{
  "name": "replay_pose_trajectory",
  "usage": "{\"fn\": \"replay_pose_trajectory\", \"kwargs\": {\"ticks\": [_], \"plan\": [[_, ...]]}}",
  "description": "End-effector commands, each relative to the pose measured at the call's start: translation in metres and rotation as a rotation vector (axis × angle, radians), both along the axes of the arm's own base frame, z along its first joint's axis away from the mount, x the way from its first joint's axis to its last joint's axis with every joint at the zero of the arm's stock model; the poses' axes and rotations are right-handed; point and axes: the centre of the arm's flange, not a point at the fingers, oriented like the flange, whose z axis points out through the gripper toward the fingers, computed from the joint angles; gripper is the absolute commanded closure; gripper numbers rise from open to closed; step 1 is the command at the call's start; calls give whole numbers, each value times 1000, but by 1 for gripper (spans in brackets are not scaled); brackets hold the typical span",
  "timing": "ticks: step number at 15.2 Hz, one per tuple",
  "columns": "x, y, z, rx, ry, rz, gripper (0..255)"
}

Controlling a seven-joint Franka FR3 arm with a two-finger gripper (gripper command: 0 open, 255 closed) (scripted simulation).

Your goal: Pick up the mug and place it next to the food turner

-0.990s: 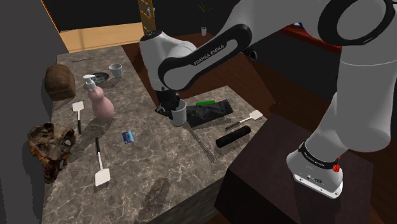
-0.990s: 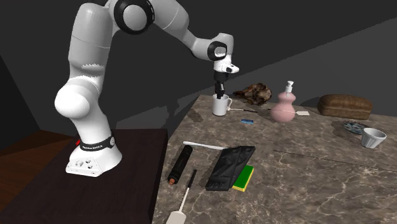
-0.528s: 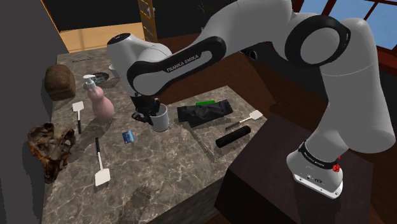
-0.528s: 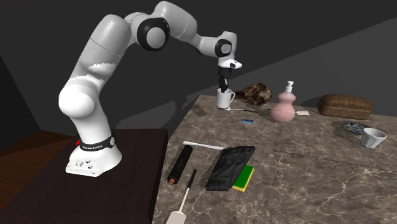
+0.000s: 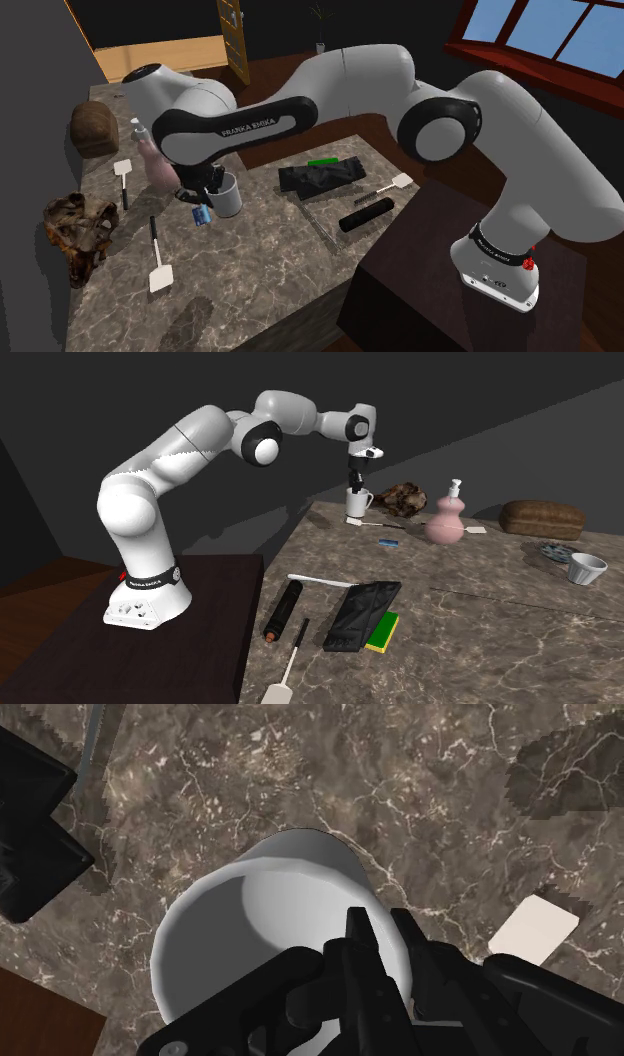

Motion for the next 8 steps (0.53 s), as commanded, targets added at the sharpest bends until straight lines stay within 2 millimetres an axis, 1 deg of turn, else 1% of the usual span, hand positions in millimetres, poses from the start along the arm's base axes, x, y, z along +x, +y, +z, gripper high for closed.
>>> {"fn": "replay_pose_trajectory", "kwargs": {"ticks": [1,8], "plan": [[2,2,-10,0,-1,-1,255],[2,2,-47,0,-1,-1,255]]}}
